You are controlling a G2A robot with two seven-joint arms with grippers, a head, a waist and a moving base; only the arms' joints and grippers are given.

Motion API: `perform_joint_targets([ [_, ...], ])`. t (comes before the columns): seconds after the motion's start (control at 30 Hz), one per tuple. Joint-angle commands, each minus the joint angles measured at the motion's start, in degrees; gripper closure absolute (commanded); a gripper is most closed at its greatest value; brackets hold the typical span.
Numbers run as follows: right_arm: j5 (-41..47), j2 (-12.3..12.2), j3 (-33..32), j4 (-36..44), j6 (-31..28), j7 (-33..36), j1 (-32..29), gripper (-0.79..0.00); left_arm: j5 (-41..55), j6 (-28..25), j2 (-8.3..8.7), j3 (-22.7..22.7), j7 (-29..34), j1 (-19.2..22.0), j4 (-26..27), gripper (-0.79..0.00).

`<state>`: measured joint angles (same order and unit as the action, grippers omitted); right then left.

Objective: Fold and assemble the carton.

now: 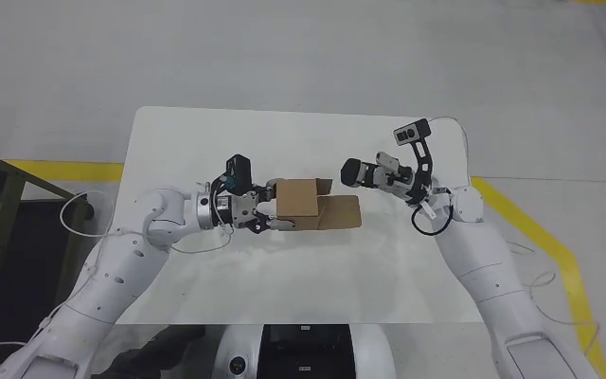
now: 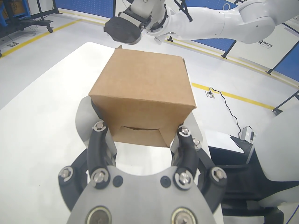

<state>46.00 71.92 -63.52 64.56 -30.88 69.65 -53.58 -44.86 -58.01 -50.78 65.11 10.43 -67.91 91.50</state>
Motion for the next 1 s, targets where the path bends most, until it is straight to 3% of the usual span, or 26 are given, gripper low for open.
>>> perform_joint_targets([
  [0.0, -1.5, 0.3, 0.8, -1.0, 0.4, -1.1, 1.0, -0.785, -0.1, 0.0, -0.02, 0.0, 0.1, -0.1, 0.0, -0.369],
  [0.97, 1.6, 3.1, 7.6, -3.0, 4.0, 7.4, 3.7, -0.785, -0.1, 0.2, -0.46, 0.6, -0.6, 0.3, -0.2, -0.369],
])
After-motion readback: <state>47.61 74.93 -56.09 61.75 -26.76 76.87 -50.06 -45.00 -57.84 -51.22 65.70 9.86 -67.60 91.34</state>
